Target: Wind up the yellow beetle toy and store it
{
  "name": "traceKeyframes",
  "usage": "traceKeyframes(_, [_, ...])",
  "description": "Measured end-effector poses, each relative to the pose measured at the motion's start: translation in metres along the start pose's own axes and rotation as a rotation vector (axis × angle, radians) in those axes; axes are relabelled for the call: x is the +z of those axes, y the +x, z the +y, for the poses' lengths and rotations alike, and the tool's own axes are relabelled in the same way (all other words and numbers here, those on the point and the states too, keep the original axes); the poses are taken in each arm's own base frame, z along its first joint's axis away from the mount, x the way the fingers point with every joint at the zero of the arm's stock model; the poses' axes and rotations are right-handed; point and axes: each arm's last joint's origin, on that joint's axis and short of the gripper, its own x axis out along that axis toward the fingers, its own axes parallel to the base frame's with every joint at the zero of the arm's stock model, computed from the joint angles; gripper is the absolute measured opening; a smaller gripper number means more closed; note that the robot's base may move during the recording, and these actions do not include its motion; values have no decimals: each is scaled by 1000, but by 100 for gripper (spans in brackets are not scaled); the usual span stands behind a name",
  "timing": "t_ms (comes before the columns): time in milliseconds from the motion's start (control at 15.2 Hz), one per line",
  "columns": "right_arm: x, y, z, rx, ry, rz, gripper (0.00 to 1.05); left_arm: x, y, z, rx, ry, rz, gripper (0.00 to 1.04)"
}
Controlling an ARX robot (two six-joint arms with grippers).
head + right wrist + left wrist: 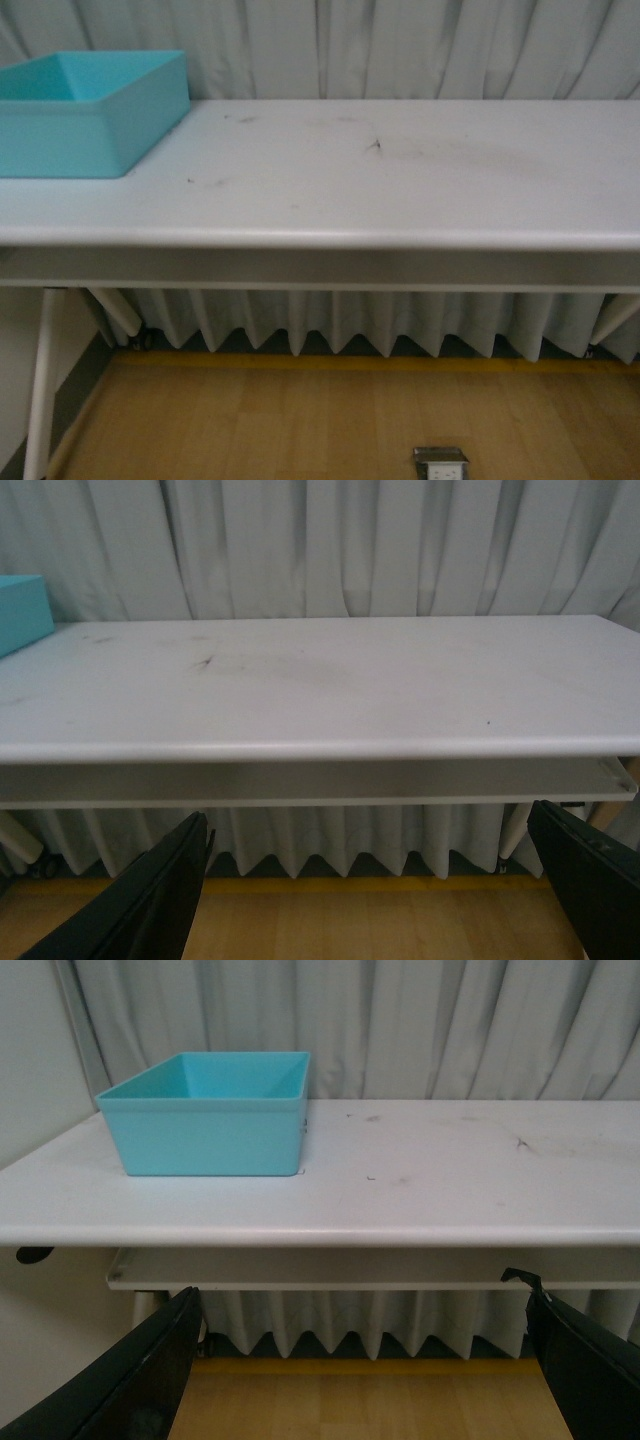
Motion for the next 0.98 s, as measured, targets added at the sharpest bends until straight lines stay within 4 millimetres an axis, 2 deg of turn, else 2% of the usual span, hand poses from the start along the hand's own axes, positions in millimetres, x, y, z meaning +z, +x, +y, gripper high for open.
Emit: traceKeyframes(984, [0,0,0,-1,0,-1,98,0,0,0,1,0,0,98])
